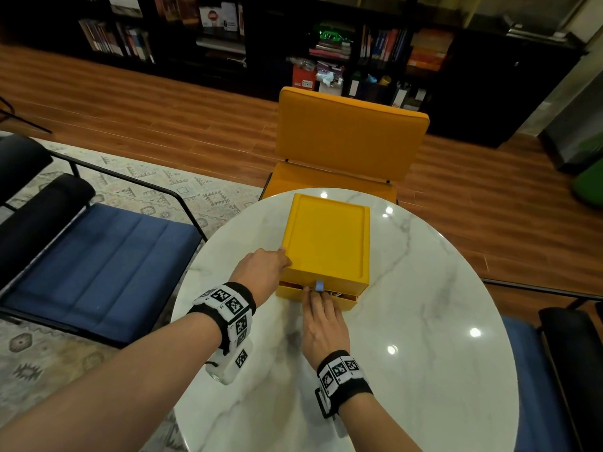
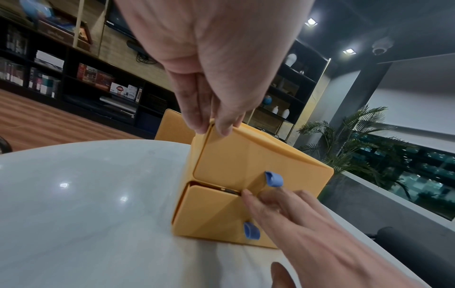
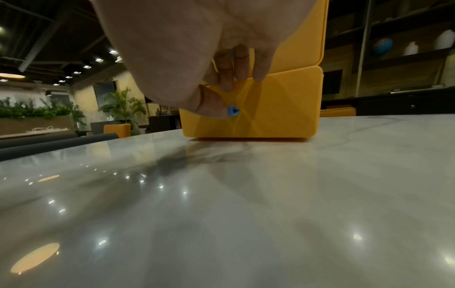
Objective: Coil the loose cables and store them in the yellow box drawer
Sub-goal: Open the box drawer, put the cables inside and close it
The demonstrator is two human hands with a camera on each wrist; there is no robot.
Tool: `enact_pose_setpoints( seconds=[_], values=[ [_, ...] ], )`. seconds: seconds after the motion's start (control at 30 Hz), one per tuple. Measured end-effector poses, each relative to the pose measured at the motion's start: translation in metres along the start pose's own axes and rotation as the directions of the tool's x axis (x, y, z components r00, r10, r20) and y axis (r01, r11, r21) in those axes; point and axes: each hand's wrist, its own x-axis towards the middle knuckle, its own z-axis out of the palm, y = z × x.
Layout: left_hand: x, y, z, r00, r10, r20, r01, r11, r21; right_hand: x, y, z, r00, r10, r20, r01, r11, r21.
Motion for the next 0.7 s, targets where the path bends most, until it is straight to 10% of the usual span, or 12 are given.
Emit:
enact_pose_setpoints(
  seconds=[0.7],
  values=[
    [0.004,-0.002,0.005,0.998,0.000,-0.063,-0.001,1.000,-0.009,0.015,0.000,-0.011,0.984,0.074,0.161,-0.115,0.959,0.259]
  ],
)
